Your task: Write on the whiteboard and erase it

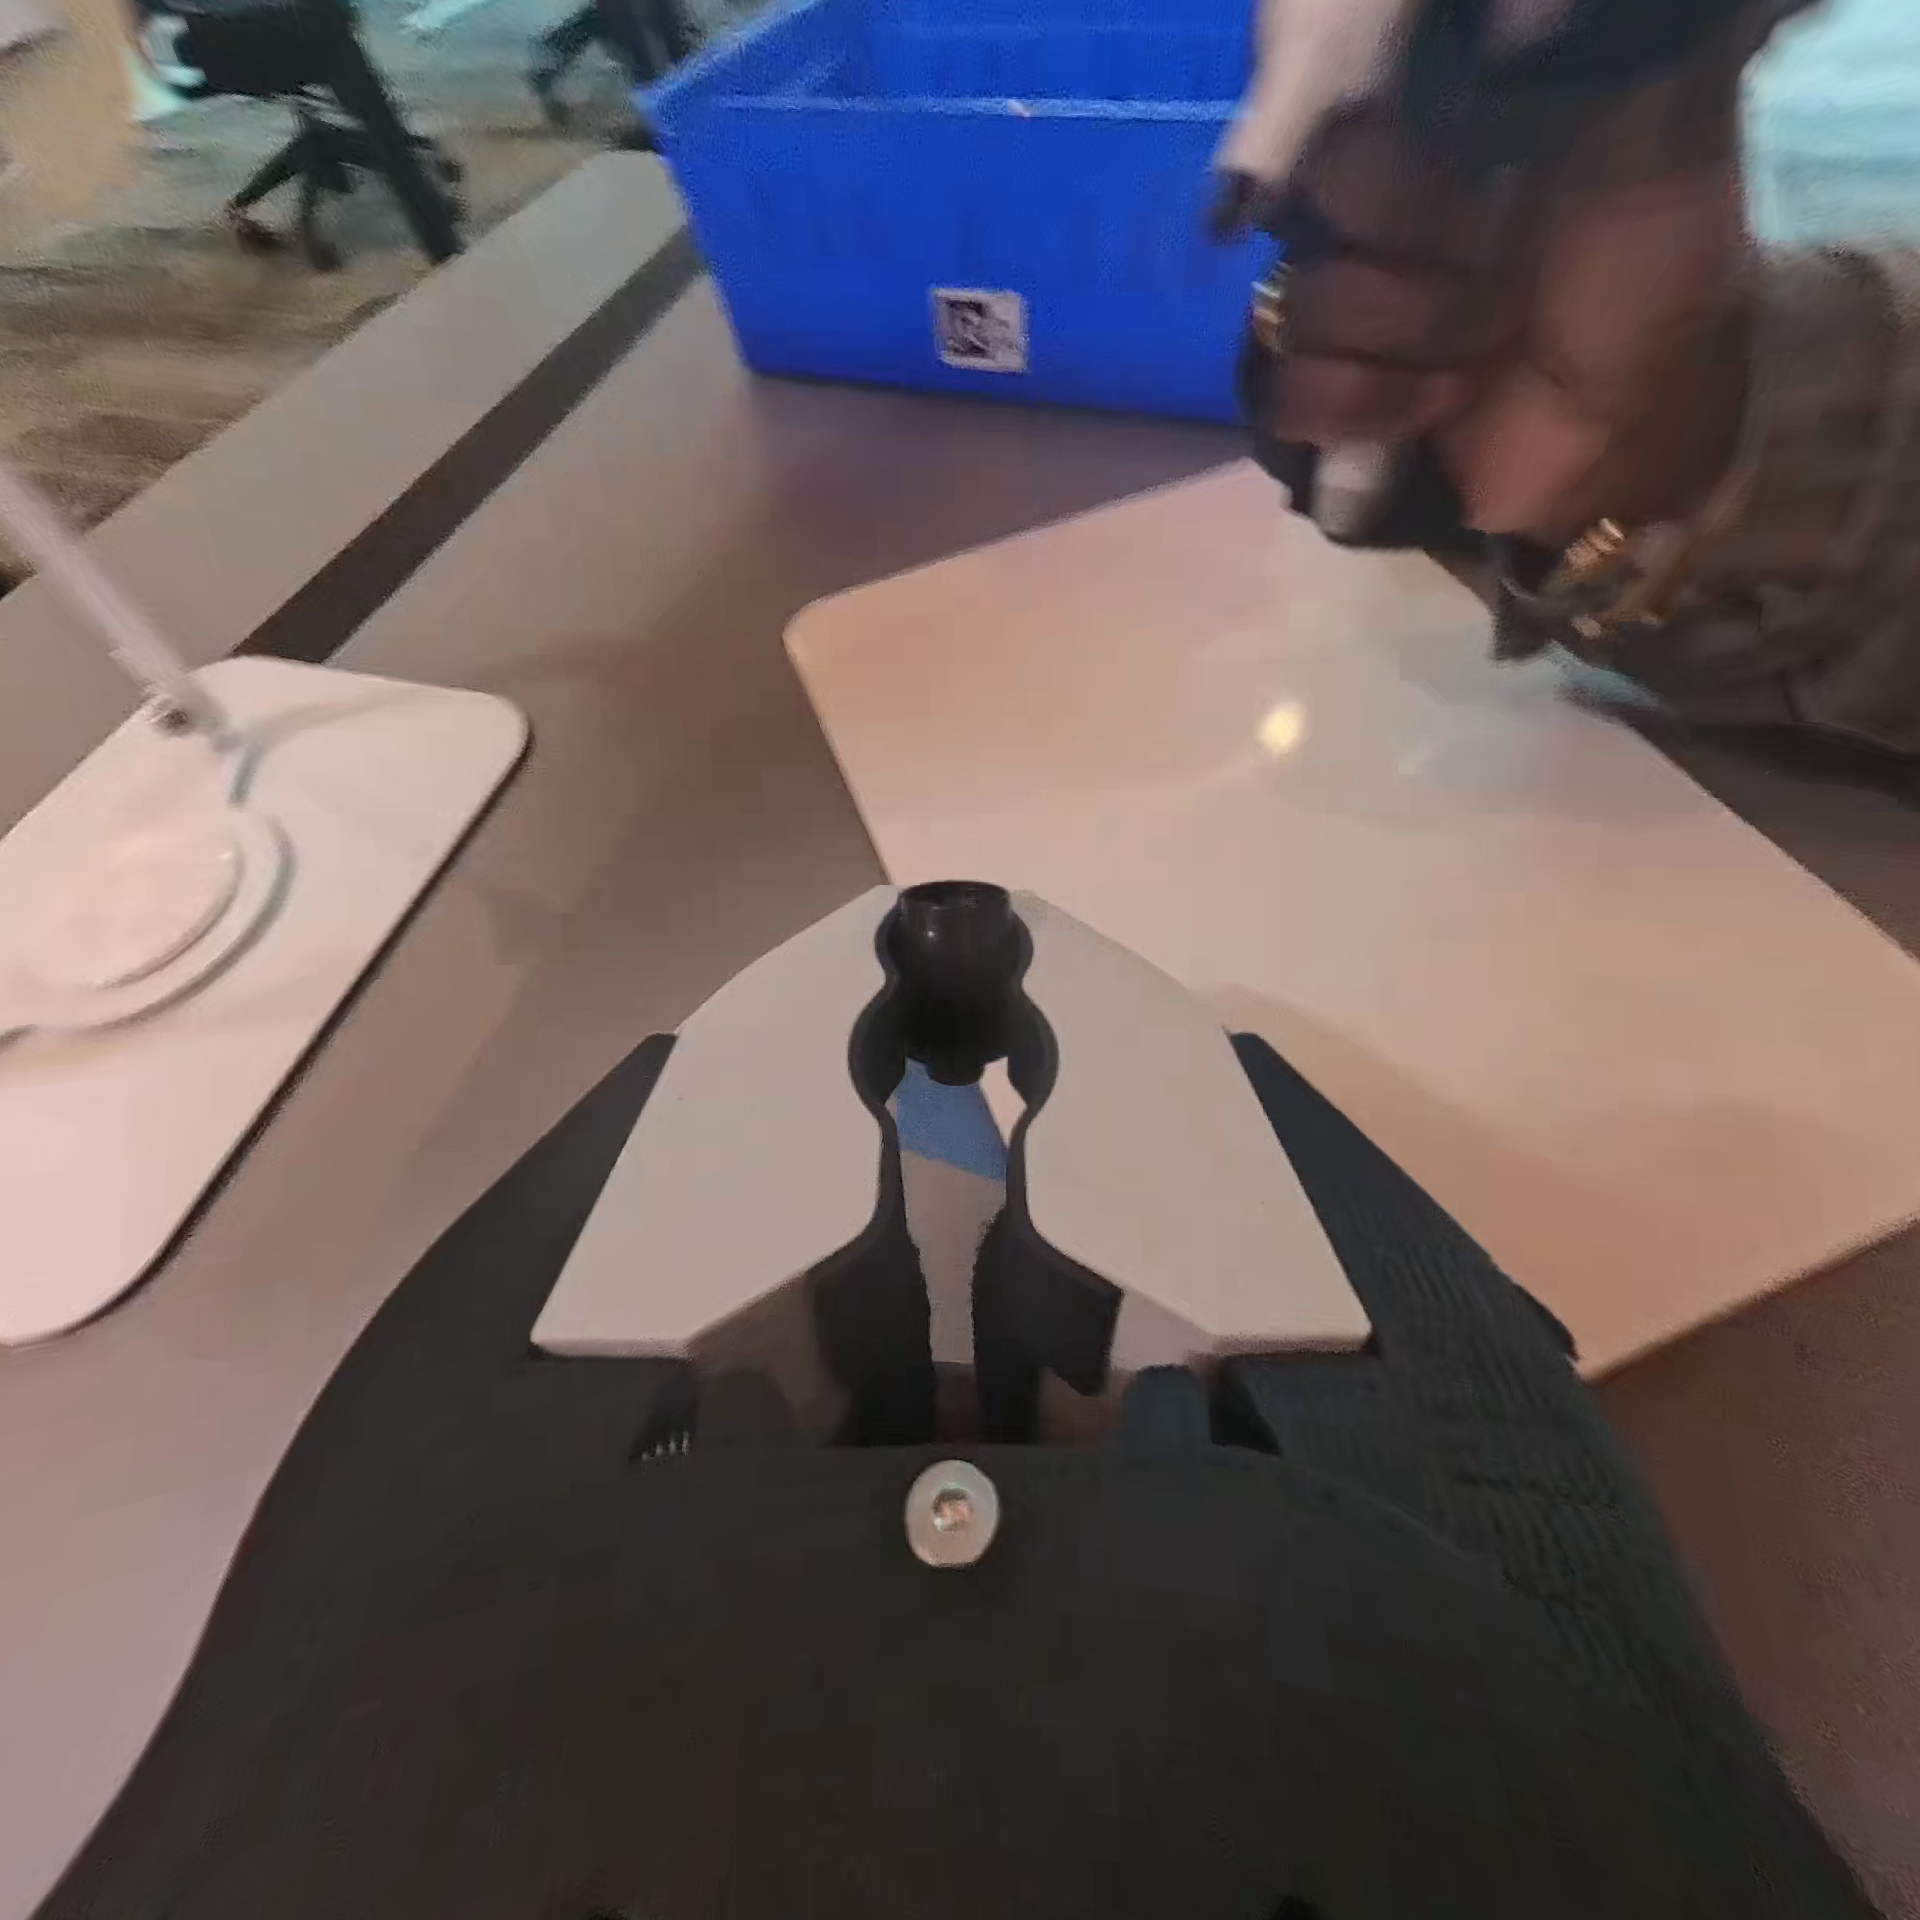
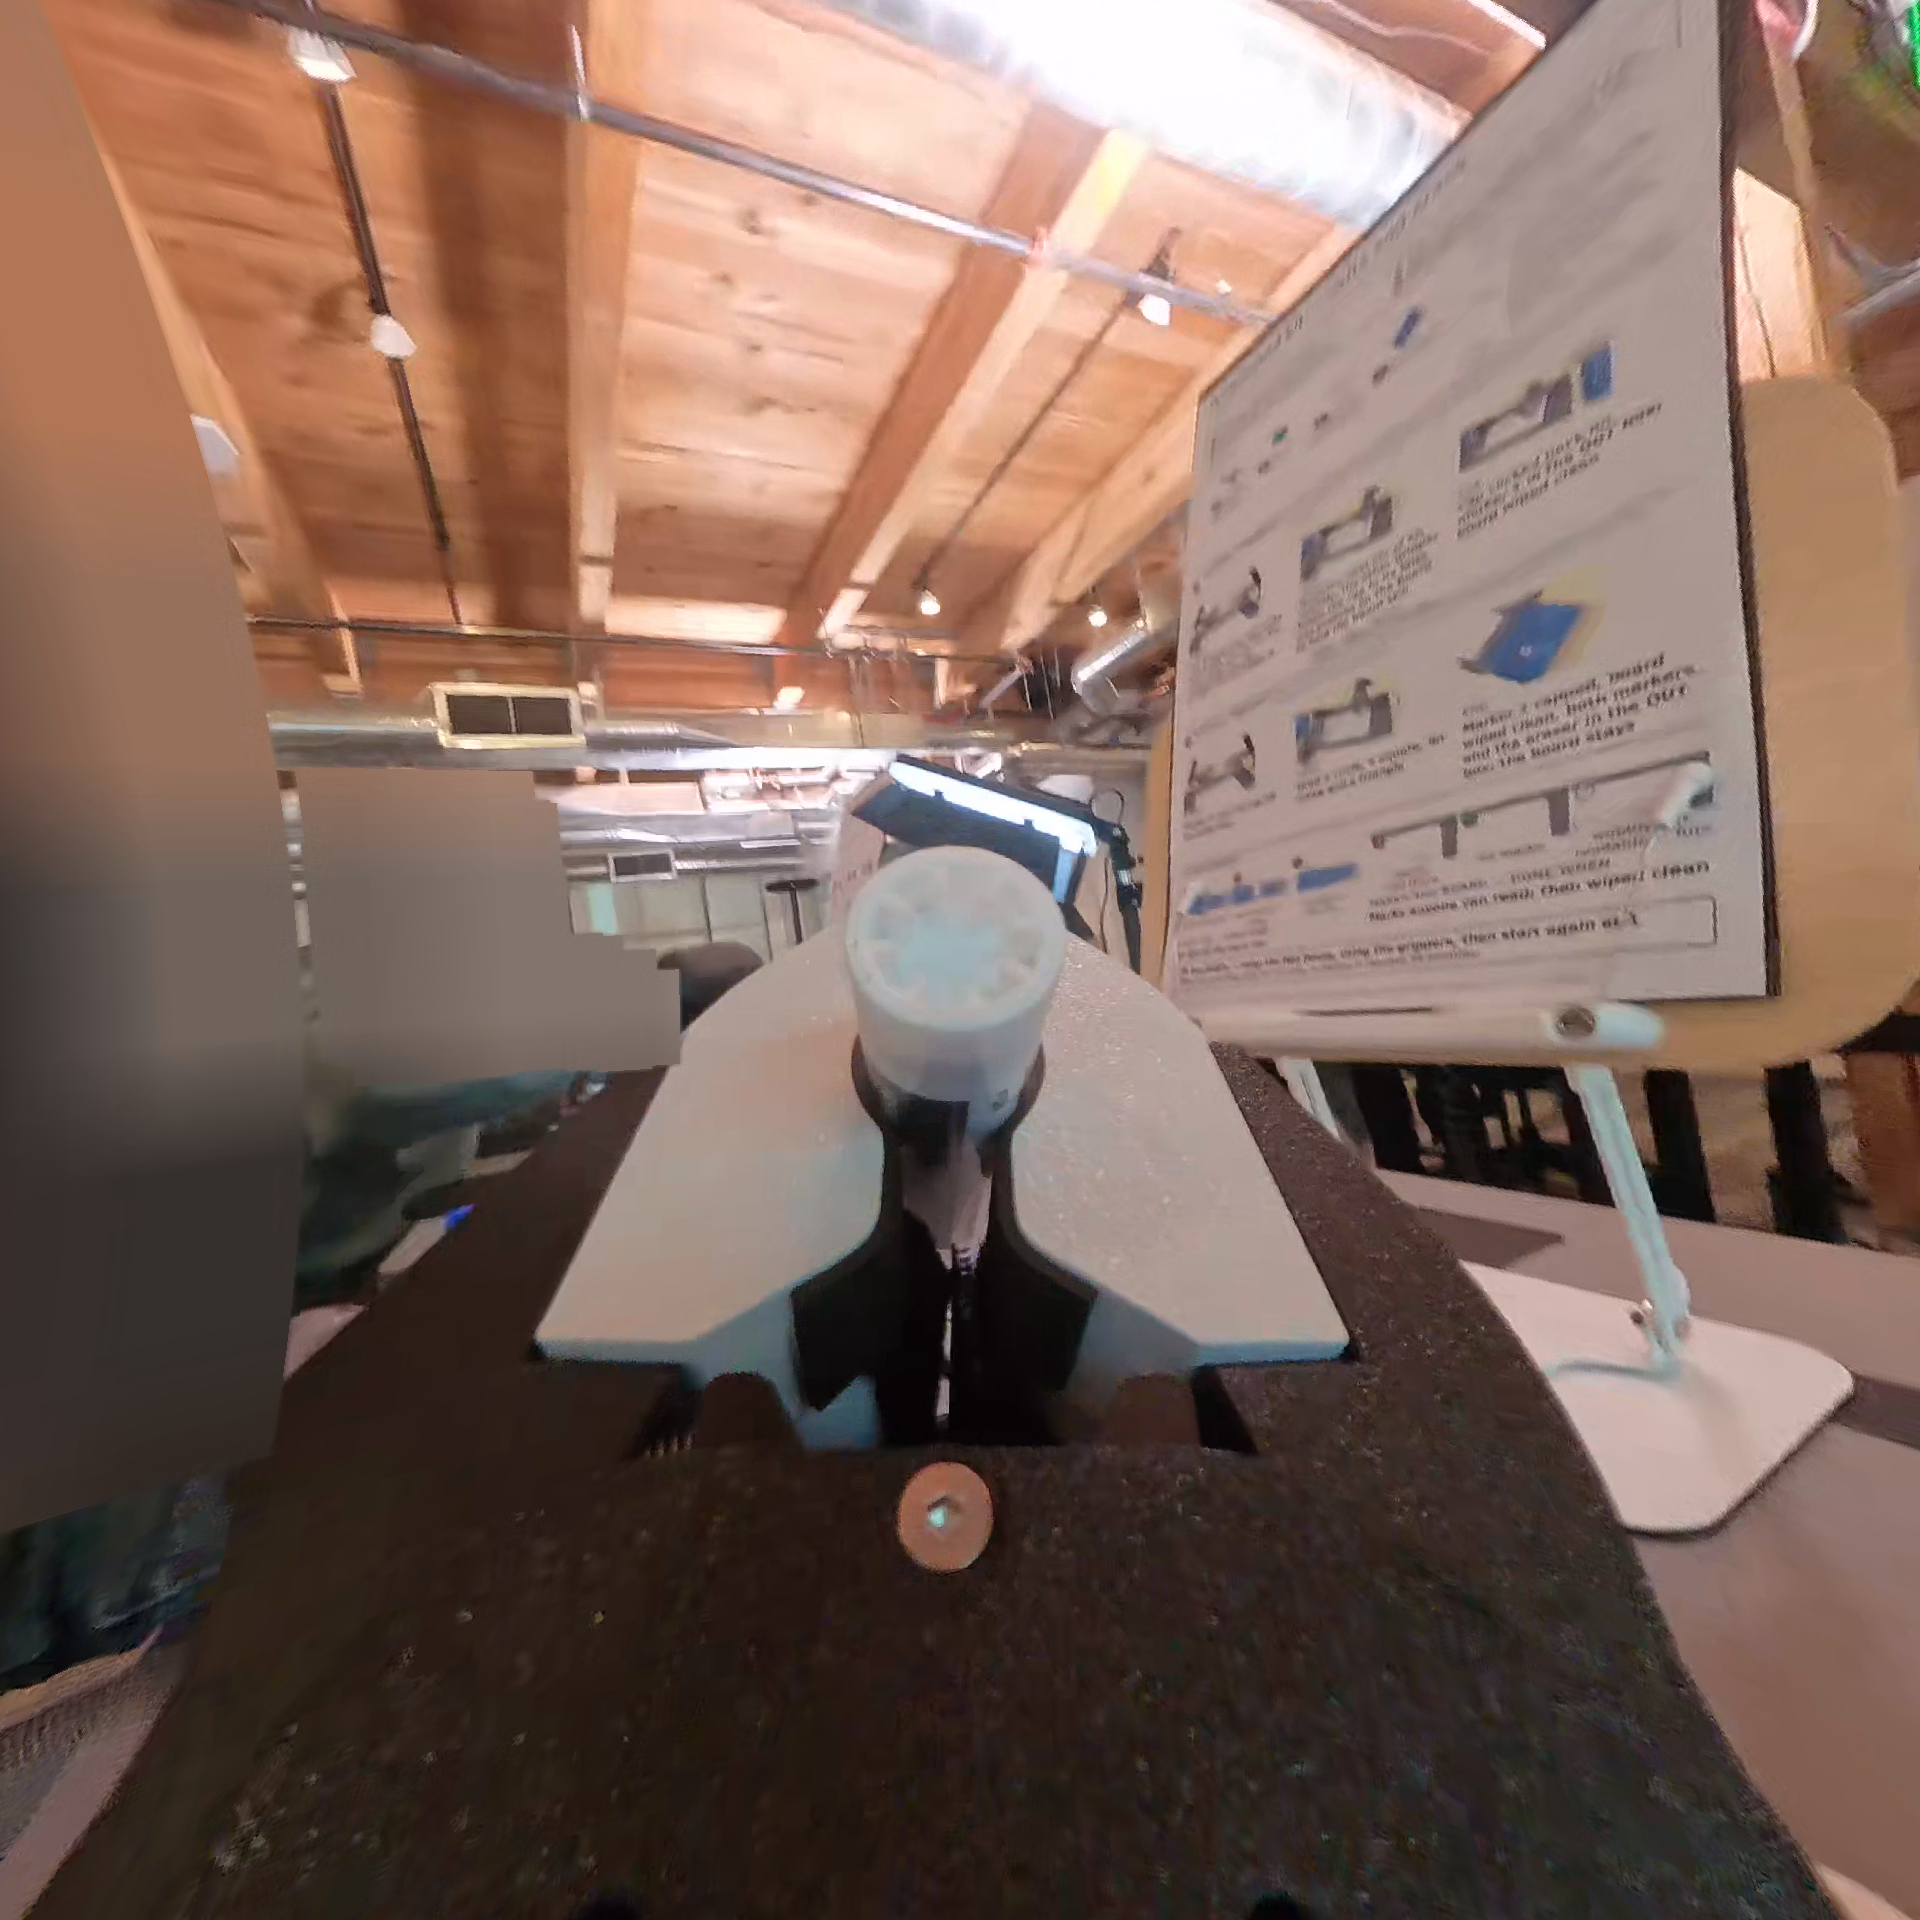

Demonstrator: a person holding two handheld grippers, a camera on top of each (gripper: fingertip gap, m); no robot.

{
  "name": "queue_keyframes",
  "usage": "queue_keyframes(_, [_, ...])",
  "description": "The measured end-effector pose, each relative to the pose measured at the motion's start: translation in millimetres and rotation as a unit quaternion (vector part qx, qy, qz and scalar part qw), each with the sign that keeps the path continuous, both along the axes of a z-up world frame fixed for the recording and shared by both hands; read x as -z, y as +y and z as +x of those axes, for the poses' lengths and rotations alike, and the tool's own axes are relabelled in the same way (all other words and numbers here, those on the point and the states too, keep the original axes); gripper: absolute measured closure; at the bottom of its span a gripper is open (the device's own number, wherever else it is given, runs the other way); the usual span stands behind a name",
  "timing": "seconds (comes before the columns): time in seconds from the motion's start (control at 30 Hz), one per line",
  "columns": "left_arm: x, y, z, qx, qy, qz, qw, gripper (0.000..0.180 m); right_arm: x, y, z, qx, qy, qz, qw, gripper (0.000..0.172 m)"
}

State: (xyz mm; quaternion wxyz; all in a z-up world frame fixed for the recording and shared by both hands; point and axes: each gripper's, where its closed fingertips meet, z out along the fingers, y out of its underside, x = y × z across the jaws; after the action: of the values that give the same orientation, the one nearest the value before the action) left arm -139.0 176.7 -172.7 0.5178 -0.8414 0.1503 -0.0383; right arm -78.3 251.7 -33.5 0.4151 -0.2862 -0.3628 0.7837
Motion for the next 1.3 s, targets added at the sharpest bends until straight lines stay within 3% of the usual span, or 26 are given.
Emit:
queue_keyframes(0.13, [40,-14,1,0.057,0.109,-0.087,0.989,0.166,9,-19,-11,-0.008,-0.034,0.046,0.998,0.159])
queue_keyframes(0.2, [51,-15,0,0.06,0.122,-0.1,0.986,0.166,19,-25,-19,-0.006,-0.067,0.072,0.995,0.159])
queue_keyframes(0.57, [49,-14,12,0.086,0.023,-0.071,0.994,0.166,57,-36,-46,0.015,-0.147,0.125,0.981,0.159])
queue_keyframes(0.8, [52,-16,8,0.092,-0.005,-0.078,0.993,0.166,69,-50,-34,0.039,-0.164,0.139,0.976,0.16])
queue_keyframes(1.1, [67,-20,9,0.11,0.003,-0.106,0.988,0.166,108,-97,-30,0.003,-0.235,0.176,0.956,0.16])
queue_keyframes(1.3, [74,-21,8,0.112,0.005,-0.121,0.986,0.166,119,-104,-33,-0.014,-0.258,0.171,0.951,0.16])
